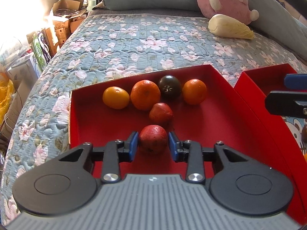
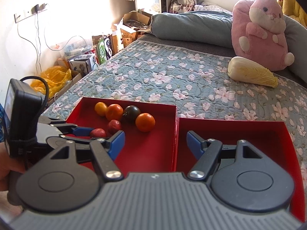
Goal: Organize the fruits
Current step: 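Move the left gripper back to the tray and grasp a red plum, then grasp a red tomato with the right gripper while the left holds the red plum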
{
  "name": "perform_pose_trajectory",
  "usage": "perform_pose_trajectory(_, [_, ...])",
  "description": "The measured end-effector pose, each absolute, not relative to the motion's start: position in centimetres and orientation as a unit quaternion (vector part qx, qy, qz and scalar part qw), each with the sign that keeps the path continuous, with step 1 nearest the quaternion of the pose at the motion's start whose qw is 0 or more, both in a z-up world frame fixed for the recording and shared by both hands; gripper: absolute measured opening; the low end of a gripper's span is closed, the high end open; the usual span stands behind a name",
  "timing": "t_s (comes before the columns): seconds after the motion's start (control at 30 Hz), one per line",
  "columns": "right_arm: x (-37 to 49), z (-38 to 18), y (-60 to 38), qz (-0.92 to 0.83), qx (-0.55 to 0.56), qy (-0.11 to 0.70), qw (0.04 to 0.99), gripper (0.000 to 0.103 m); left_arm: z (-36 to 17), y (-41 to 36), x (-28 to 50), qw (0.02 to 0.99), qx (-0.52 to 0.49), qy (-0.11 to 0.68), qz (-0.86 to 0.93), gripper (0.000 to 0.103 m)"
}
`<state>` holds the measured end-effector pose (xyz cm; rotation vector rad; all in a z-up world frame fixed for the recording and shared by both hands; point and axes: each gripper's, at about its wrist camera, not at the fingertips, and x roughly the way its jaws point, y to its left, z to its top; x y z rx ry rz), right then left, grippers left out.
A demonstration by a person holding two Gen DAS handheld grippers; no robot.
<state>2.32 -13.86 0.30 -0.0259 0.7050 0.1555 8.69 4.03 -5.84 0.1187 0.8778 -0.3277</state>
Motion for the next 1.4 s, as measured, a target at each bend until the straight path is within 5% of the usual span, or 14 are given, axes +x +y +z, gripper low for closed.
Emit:
perform_pose_trajectory(0.37, [6.3, -2.4, -10.3, 0.128, -0.009, 0.387, 0.913, 0.056, -5.5, 6.3, 7.4, 0.884, 0.032, 0.444, -0.144, 0.037])
perform_pose_trajectory(0.9, [11.5, -6.8, -5.6, 0.136, -0.042, 0.423, 0.895, 0.053, -5.5, 7.7, 7.1, 0.883, 0.023, 0.443, -0.153, 0.037])
perform_pose_trajectory(1.13, [11.9, -7.4, -5.5, 0.136, -0.044, 0.417, 0.897, 0.033, -5.6, 7.9, 7.1, 0.883, 0.019, 0.443, -0.155, 0.037])
perform_pose_trajectory(1.4, [10.5, -7.1, -6.0, 0.129, -0.035, 0.418, 0.899, 0.034, -5.4, 7.5, 6.9, 0.883, 0.032, 0.442, -0.151, 0.037])
